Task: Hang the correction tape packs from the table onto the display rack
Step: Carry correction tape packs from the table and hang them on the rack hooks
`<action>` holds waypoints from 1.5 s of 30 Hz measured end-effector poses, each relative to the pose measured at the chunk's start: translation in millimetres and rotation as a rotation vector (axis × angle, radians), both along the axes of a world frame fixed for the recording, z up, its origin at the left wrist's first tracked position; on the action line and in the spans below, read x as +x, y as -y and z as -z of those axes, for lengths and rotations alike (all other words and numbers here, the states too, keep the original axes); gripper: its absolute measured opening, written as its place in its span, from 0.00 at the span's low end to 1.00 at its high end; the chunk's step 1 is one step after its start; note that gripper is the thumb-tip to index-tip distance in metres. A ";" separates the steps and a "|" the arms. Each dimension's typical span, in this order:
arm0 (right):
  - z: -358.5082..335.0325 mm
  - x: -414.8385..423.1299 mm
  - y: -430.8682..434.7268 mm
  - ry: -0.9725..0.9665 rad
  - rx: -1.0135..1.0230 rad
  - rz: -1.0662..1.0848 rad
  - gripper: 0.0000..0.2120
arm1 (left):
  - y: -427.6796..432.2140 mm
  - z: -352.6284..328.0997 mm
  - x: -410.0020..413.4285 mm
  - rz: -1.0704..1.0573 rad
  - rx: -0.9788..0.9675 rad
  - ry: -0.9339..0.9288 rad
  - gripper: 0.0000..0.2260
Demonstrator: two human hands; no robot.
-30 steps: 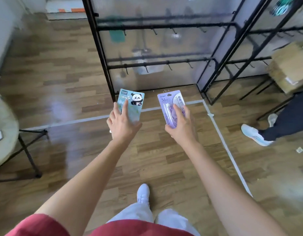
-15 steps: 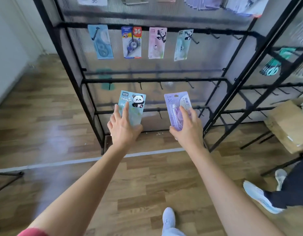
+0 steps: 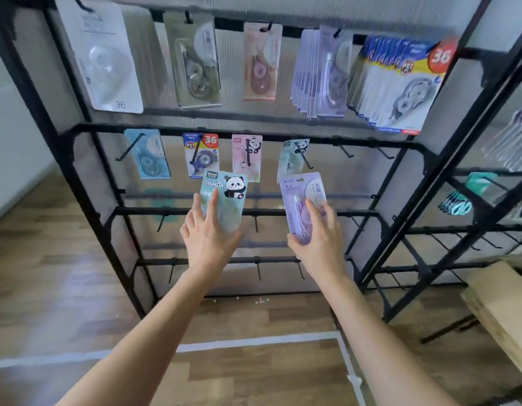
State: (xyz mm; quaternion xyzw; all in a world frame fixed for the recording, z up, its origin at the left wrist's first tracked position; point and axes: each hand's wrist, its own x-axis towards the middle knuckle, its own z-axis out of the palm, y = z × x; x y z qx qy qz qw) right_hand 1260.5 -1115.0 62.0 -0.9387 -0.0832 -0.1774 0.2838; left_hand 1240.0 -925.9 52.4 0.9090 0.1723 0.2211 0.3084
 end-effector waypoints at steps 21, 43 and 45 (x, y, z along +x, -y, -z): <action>1.6 96.4 42.3 0.106 0.097 0.117 0.33 | 52.3 -16.7 99.6 0.150 0.138 0.104 0.39; 11.8 160.6 127.7 0.104 0.060 -0.032 0.34 | 155.0 31.3 127.1 0.056 0.137 -0.013 0.41; 13.9 161.6 129.9 0.107 0.064 -0.040 0.34 | 158.5 31.4 130.7 0.022 0.136 -0.037 0.40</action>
